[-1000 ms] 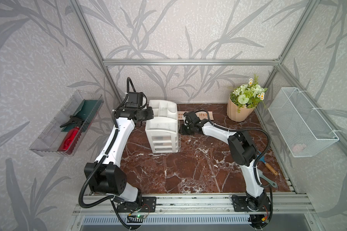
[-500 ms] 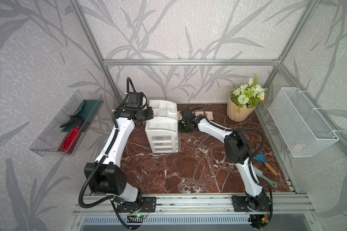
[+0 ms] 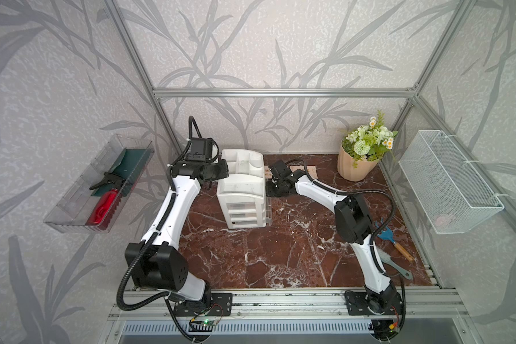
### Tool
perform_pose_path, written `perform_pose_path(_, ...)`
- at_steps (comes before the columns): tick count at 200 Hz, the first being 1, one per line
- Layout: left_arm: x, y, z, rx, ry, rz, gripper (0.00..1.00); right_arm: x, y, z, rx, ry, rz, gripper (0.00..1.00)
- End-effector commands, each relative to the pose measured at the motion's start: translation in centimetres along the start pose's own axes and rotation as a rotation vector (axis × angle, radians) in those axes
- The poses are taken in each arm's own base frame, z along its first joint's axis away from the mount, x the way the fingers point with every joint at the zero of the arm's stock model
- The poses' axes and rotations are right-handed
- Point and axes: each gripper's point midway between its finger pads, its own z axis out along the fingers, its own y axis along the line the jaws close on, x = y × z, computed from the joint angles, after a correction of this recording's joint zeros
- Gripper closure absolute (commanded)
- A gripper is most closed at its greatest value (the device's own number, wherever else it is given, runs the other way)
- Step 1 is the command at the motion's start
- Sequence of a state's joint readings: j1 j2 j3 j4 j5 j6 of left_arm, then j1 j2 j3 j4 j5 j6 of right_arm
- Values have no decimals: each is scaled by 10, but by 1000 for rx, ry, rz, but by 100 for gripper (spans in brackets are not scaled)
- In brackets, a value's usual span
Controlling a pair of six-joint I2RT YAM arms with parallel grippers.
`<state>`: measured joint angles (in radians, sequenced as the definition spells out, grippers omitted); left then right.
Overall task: Take the postcards out of the drawer
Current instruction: Open the drawer in the storage box.
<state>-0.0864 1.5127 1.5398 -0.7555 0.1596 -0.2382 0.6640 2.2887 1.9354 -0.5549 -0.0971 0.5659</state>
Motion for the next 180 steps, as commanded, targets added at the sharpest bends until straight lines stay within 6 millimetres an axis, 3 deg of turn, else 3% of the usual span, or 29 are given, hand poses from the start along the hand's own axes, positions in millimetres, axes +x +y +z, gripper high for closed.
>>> perform_pose_path(1,10,-4,-4,14,23,10,88,-14,-16,-29,49,-28,-33,94)
perform_pose_path(118,10,-3,-3,7,28,14,89,-18,-80,-52,117,-20,28,95)
perform_pose_path(180,10,-3,-3,5,29,16,89,-20,-79,-50,71,-7,21,93)
